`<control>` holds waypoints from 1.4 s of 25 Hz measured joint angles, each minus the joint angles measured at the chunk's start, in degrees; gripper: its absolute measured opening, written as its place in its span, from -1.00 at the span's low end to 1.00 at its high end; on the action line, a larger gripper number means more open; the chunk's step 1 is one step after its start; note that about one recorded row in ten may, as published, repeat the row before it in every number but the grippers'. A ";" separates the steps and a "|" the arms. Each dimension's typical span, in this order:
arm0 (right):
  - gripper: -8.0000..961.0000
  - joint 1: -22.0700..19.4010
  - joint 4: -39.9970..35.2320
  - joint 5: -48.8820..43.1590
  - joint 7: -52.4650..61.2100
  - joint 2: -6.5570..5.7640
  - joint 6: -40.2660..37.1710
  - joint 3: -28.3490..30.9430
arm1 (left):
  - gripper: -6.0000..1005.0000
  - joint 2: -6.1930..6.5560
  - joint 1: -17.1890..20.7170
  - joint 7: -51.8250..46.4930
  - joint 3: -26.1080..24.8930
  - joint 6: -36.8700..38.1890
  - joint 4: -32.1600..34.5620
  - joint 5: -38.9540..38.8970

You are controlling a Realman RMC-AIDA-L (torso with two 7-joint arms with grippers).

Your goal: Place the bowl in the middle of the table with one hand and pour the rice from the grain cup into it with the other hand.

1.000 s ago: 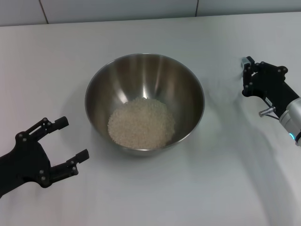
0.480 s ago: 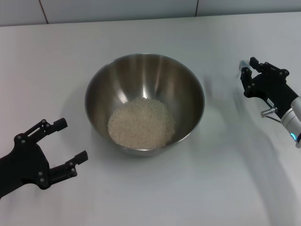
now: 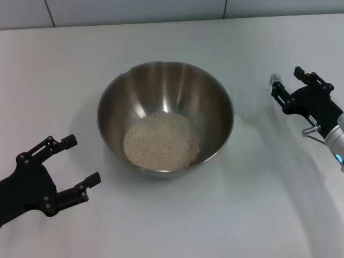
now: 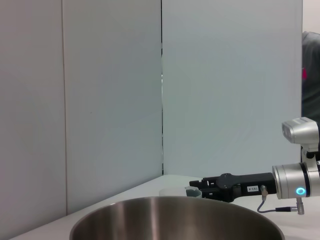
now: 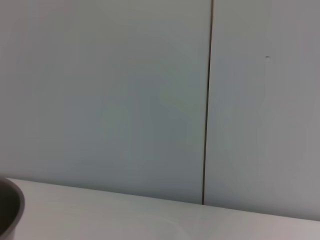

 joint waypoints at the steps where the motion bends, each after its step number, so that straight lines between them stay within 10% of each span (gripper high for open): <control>1: 0.20 -0.02 -0.06 0.00 0.08 0.00 0.00 0.00 | 0.73 0.00 0.00 0.00 -0.01 0.04 0.00 -0.02; 35: 0.23 -8.08 -1.75 0.26 5.92 -0.10 -15.56 -1.32 | 0.73 0.41 0.17 0.00 -0.68 1.07 0.09 0.02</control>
